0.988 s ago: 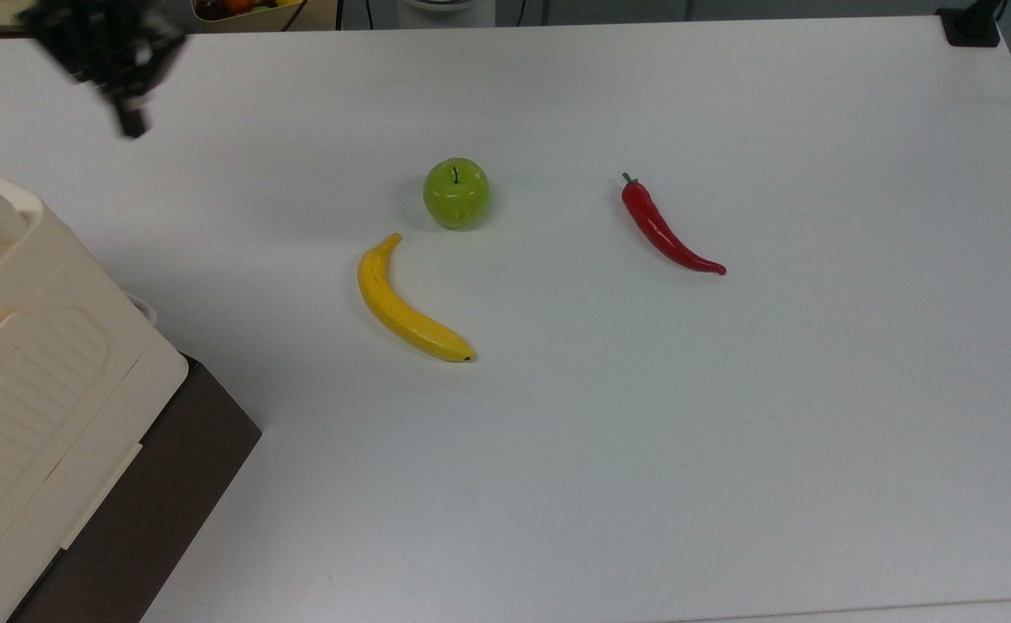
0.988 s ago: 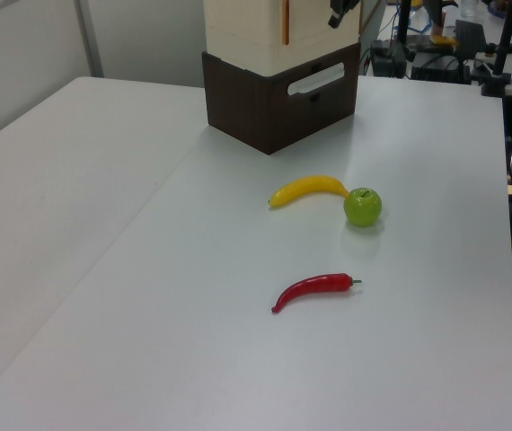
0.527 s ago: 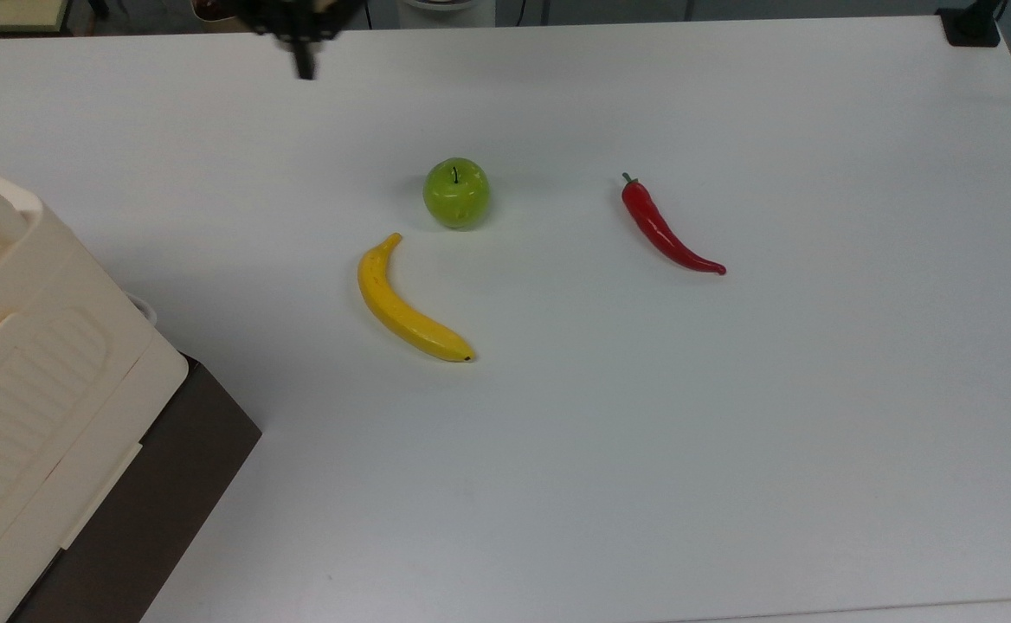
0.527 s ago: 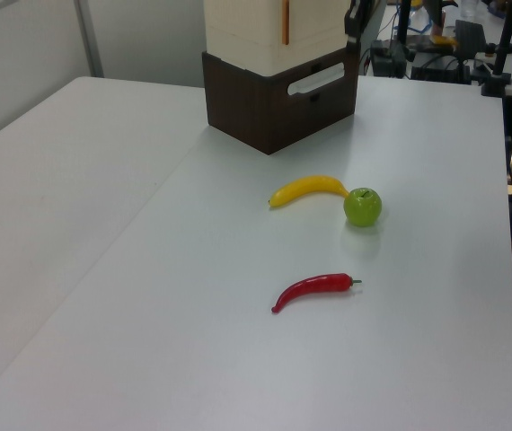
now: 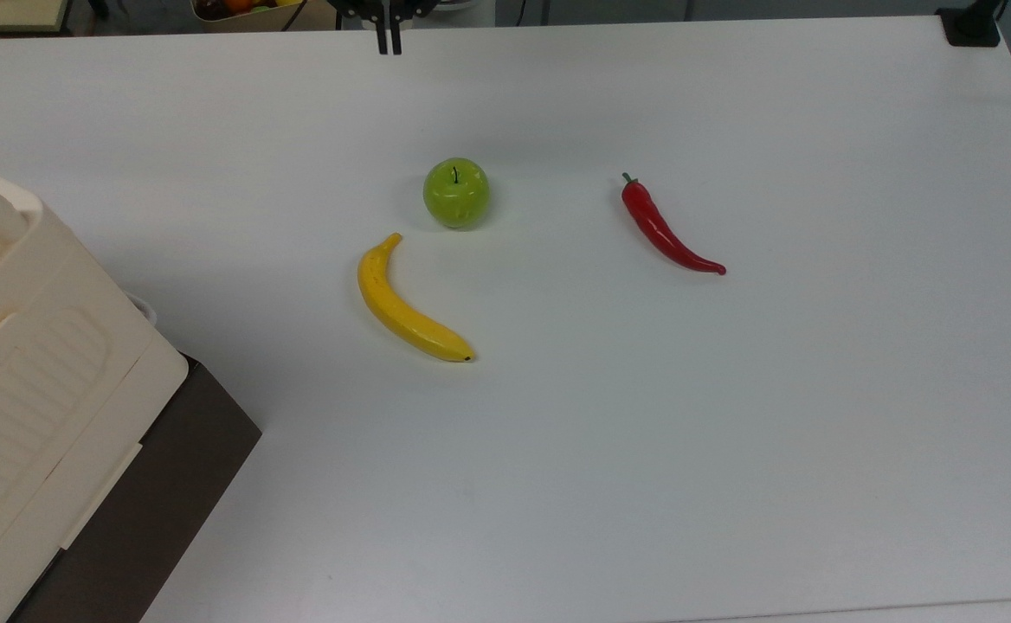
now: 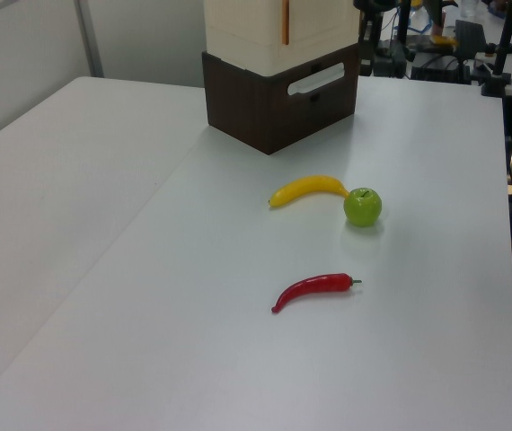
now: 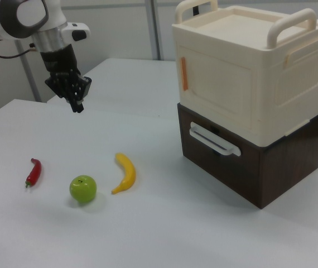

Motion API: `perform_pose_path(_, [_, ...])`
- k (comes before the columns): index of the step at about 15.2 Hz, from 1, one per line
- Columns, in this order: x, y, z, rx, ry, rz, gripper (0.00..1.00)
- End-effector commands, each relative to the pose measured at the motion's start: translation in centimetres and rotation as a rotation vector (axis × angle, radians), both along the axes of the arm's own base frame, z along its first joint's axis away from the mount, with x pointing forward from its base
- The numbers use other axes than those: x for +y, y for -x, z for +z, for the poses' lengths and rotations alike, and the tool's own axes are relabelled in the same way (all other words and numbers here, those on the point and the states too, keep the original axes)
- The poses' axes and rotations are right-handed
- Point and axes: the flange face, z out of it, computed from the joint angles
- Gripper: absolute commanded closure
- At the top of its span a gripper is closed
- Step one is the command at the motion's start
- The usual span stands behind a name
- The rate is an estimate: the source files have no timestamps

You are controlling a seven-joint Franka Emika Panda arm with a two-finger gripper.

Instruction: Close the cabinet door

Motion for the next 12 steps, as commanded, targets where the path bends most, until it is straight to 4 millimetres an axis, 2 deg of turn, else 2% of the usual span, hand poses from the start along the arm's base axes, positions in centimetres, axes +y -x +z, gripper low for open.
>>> perform_pose_path(1, [-1.1,1.5,0.0,0.027,0.013,-0.025,0.11])
perform_pose_path(2, [-1.2,1.5,0.0,0.031,0.015,-0.025,0.00])
perform_pose_path(9, [-2.3,1.9,-0.1,0.064,0.017,-0.042,0.00])
perform_pose_path(12, [-2.8,1.9,0.7,0.053,0.014,-0.057,0.00])
